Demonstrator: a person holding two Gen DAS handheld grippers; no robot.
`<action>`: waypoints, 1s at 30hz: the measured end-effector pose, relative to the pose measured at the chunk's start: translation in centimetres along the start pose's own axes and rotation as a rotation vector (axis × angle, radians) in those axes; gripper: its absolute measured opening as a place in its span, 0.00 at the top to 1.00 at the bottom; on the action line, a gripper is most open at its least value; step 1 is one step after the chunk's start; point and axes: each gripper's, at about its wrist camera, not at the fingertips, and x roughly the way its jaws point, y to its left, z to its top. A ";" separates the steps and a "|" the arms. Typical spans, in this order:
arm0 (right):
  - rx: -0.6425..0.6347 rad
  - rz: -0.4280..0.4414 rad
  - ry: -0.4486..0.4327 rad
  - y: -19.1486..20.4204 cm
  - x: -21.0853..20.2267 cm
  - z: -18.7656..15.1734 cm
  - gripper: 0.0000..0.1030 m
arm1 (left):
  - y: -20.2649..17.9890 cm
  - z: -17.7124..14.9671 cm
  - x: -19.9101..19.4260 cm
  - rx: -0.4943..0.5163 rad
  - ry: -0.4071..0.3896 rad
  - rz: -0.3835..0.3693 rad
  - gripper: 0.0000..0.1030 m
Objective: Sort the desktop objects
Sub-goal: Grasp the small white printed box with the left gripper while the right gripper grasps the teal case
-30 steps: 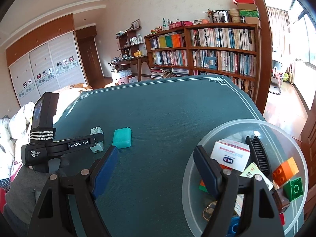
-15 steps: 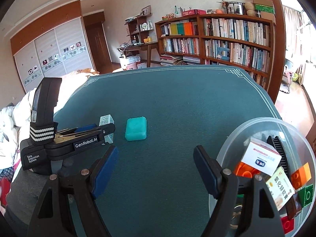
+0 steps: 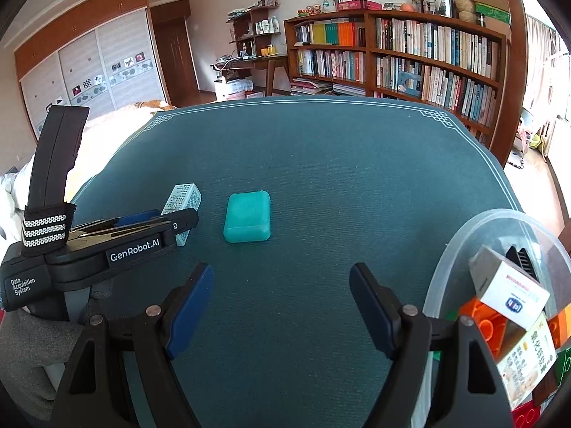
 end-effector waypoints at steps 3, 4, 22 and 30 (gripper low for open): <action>-0.007 -0.005 0.021 0.1 0.8 0.0 0.21 | -0.1 0.3 0.0 0.003 -0.001 0.004 0.49; -0.012 -0.003 0.027 0.2 1.0 0.0 0.21 | 0.0 0.3 0.0 0.002 -0.003 0.007 0.53; -0.074 0.008 0.086 2.3 5.8 3.1 0.41 | 2.5 1.5 -3.3 -0.031 -0.093 0.076 0.74; -0.114 -0.019 0.117 3.1 7.2 3.3 0.47 | 3.1 1.3 -3.2 -0.050 -0.095 0.067 0.74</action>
